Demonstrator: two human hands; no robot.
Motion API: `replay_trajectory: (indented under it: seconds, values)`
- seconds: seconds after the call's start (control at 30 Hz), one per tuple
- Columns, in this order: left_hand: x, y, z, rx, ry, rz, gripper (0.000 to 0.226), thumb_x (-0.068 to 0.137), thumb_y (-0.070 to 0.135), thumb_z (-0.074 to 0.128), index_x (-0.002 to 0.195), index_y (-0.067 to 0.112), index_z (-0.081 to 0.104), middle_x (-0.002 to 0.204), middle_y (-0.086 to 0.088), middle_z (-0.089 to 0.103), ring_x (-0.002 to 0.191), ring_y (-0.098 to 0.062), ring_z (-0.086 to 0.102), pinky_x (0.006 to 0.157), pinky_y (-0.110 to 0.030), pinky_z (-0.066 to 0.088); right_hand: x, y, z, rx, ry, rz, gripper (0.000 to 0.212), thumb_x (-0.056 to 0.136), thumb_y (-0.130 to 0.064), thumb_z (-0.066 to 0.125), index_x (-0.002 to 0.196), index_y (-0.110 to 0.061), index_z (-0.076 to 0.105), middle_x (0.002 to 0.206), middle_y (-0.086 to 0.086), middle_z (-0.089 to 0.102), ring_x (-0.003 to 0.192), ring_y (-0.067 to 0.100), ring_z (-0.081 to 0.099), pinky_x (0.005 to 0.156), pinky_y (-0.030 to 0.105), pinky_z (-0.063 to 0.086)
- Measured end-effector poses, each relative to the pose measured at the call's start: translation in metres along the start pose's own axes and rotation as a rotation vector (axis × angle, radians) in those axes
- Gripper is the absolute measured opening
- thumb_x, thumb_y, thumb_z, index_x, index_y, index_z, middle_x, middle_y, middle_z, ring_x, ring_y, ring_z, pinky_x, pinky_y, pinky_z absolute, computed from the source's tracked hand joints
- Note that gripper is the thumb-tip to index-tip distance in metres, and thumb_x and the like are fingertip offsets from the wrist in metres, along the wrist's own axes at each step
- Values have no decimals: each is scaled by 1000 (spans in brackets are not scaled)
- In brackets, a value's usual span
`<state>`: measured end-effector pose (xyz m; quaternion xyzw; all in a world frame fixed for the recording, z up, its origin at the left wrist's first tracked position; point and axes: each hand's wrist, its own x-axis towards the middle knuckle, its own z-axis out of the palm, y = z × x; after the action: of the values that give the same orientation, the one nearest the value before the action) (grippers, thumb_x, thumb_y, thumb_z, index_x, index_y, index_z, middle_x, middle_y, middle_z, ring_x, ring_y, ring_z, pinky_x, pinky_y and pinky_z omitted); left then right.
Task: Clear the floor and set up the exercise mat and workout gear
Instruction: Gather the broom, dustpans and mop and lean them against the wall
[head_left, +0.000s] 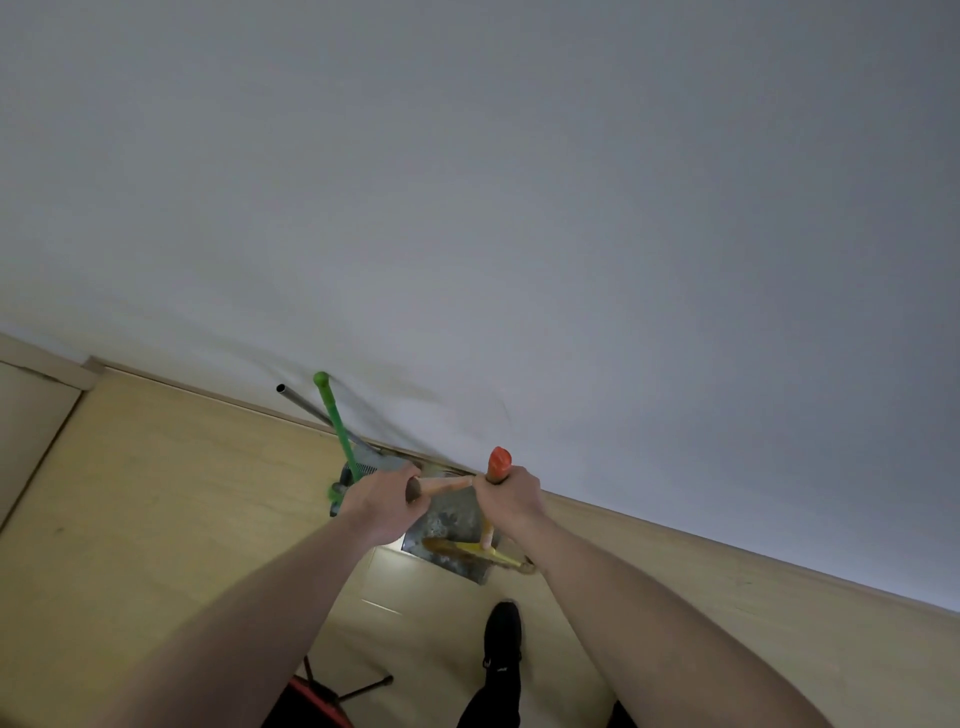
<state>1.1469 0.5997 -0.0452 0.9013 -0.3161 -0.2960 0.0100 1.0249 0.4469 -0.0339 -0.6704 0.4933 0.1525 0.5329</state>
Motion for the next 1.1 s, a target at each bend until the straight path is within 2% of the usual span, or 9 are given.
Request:
replay_trajectory:
  seconds: [0.1,0.23,0.33,0.47,0.57,0.73,0.9,1.0,1.1]
  values:
    - [-4,-3,-1,-9,11,-15,22,93,43,54,111,29,57,85,8,66,75,-18,63,70,-35,57,-3,-13,13,-1,12,-19,19,89,-36,57,80,-23,67,79,1,67,71,18,64,63,29,52]
    - [-9,-4,0,-24,18,-18,11,93,36,55,100,30,50,85,6,65,75,-19,62,71,-36,58,-4,-19,18,49,58,25,20,95,-36,57,78,-26,62,79,-2,64,66,12,61,59,25,50]
    - [-9,-5,0,-36,18,-12,16,93,32,57,107,29,49,88,6,65,75,-18,60,70,-35,55,-1,-22,21,48,85,13,18,95,-36,58,80,-26,61,81,-2,65,70,14,65,64,28,55]
    - [-13,-2,1,-22,-1,-12,20,94,29,58,111,28,47,90,6,64,77,-18,60,72,-34,55,8,-21,22,26,32,17,15,95,-29,62,82,-20,63,81,0,63,70,13,61,60,24,48]
    - [-14,-2,-2,-21,3,-19,34,95,30,59,126,29,47,99,4,68,83,-20,64,75,-36,57,14,-21,18,6,6,-6,9,96,-24,63,102,-18,66,93,-1,63,81,16,61,74,27,50]
    - [-16,-2,-6,-29,14,-29,39,95,33,59,131,27,47,102,2,70,91,-23,69,81,-43,61,14,-31,6,0,34,-103,41,98,-27,63,137,-17,57,128,3,64,110,22,62,94,30,49]
    - [-18,0,-7,-43,13,-43,35,97,34,60,129,26,47,97,6,63,91,-22,69,80,-39,60,14,-33,-5,-4,67,-137,50,97,-34,66,143,-20,52,147,2,54,131,24,55,106,35,47]
    - [-18,0,-9,-53,9,-47,39,96,34,61,132,25,47,106,2,68,95,-22,69,84,-41,61,12,-31,-12,-15,70,-142,54,97,-29,67,146,-19,49,150,2,50,133,24,53,105,31,47]
    - [-19,0,-11,-57,12,-56,45,96,35,62,137,25,46,112,1,67,100,-22,68,86,-38,60,10,-26,-16,-46,82,-149,54,97,-22,67,146,-21,46,152,3,48,132,24,54,97,26,49]
